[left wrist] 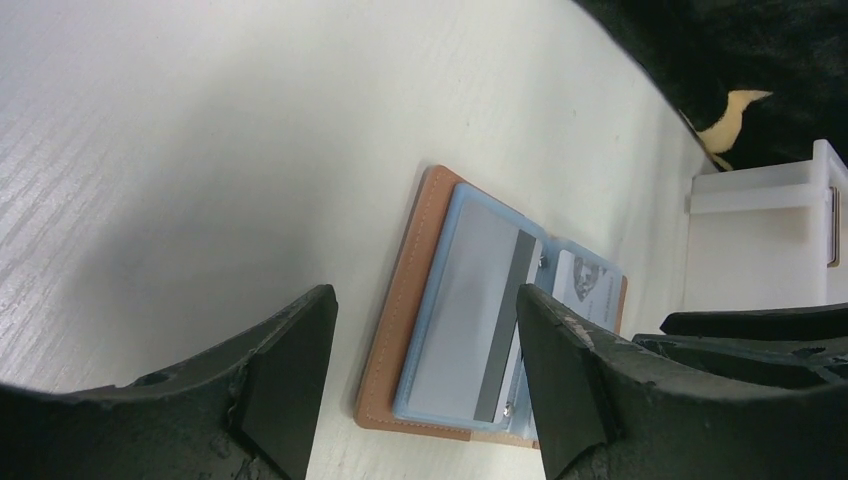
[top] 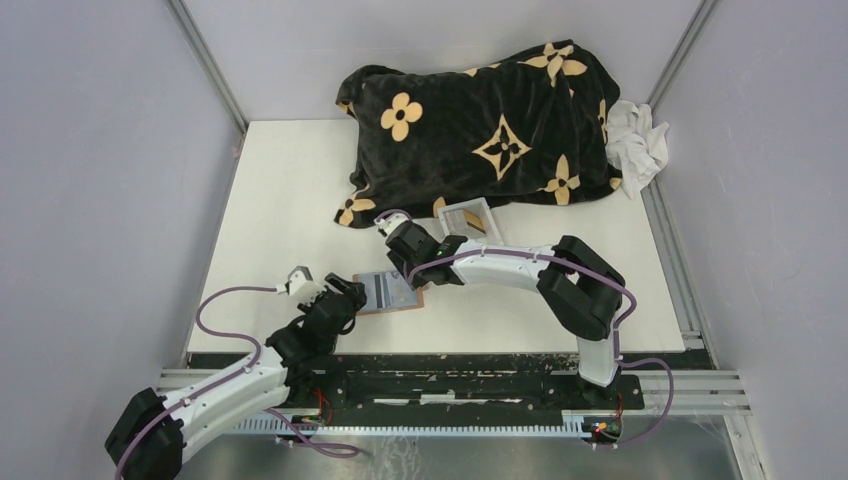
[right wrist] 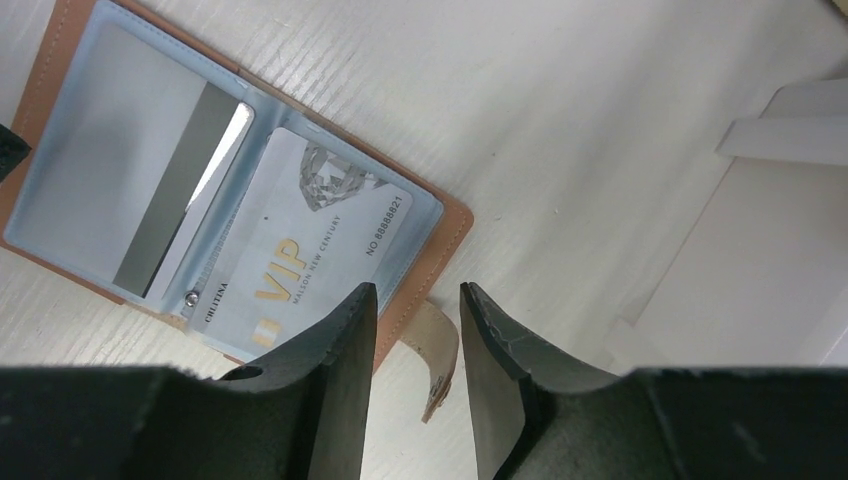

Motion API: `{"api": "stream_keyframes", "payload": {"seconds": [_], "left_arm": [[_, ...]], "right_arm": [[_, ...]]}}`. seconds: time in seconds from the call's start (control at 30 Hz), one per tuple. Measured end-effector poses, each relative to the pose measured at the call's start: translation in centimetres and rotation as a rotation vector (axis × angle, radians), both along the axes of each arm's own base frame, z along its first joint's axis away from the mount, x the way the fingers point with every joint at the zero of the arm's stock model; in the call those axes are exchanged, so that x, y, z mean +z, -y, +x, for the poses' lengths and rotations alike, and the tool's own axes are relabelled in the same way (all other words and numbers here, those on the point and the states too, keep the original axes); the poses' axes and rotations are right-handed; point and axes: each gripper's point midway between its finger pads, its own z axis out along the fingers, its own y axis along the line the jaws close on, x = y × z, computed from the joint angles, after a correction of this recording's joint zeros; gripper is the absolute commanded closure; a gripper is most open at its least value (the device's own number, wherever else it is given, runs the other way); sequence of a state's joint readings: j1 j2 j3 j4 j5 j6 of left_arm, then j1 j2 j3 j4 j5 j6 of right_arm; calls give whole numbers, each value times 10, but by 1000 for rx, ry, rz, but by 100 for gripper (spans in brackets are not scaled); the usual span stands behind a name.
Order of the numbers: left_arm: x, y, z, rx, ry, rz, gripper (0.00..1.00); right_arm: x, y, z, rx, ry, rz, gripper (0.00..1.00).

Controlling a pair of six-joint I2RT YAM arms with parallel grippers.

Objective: Put the credit cards into the card holder
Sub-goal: Close the card holder at the center of the board.

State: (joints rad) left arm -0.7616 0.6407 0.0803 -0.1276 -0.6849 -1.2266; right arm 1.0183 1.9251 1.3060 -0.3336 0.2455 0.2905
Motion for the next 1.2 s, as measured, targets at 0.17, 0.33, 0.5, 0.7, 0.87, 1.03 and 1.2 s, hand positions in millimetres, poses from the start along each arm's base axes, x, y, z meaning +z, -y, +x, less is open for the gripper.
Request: {"api": "stream_keyframes", "payload": {"seconds": [0.17, 0.33, 0.5, 0.7, 0.87, 1.03, 1.2], "left_arm": [[1, 2, 2, 3, 7, -8, 25], [1, 4, 3, -1, 16, -22, 25], [1, 7, 5, -6, 21, -32, 25], [2, 12, 5, -24, 28, -57, 25], [2, 17, 6, -37, 37, -79, 25], [3, 21, 6, -53, 36, -94, 25], [4, 25, 5, -70, 37, -111, 25]], "right_arm": [[2, 1, 0, -5, 11, -6, 58], [9, -3, -5, 4, 28, 1, 65], [10, -13, -20, 39, 33, 0, 76], [10, -20, -30, 51, 31, 6, 84], [8, -19, -30, 33, 24, 11, 85], [0, -15, -32, 15, 11, -2, 90], [-11, -6, -29, -24, 1, -24, 95]]}}
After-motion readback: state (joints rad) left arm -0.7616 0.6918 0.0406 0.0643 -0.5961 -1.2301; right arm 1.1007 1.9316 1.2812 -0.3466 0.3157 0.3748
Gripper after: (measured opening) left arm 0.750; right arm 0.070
